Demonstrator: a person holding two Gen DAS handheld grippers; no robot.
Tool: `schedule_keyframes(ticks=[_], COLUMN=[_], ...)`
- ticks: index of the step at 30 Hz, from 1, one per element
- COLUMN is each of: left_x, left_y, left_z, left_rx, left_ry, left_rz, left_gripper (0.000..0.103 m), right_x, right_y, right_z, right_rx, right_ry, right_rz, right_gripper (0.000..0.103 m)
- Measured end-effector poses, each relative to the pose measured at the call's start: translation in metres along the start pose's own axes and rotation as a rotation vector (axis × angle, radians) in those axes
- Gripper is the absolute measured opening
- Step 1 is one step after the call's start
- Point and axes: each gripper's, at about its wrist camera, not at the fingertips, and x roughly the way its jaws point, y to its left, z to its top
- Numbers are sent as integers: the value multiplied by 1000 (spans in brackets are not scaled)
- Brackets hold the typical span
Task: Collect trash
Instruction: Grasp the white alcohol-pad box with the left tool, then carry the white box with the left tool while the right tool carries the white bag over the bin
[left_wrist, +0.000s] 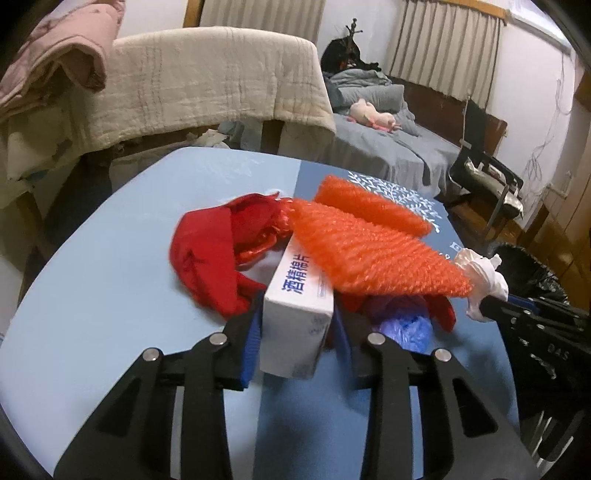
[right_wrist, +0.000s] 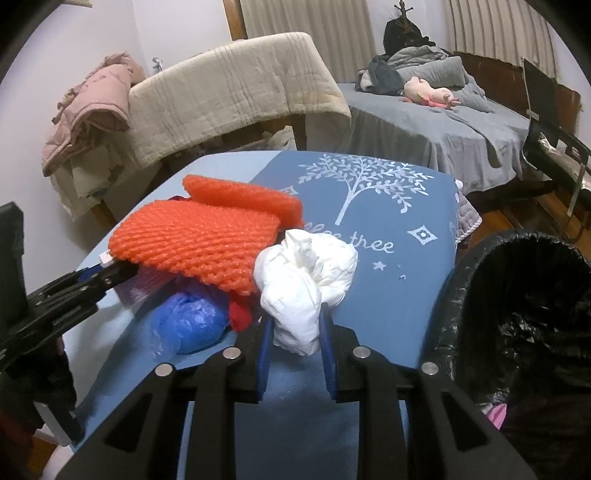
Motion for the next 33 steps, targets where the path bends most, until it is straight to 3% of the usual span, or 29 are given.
schedule_keyframes(ticks=[5, 16, 19, 33], left_x=[-11, 18, 24, -40], left_y=[7, 2, 2, 5], left_z=[-1, -14, -15, 0], left_rx=[-37, -8, -3, -13], left_ry=[-6, 92, 109, -38], left_rz=[-6, -7, -7, 28], left_gripper=[32, 37, 32, 31], right_x=[-4, -2, -3, -27], right_y=[2, 4, 4, 12], right_z=[0, -5, -5, 3], right_rx=[-2, 1, 4, -13], right_ry=[-4, 15, 14, -42], right_rz=[6, 6, 7, 30], right_gripper=[24, 24, 24, 24])
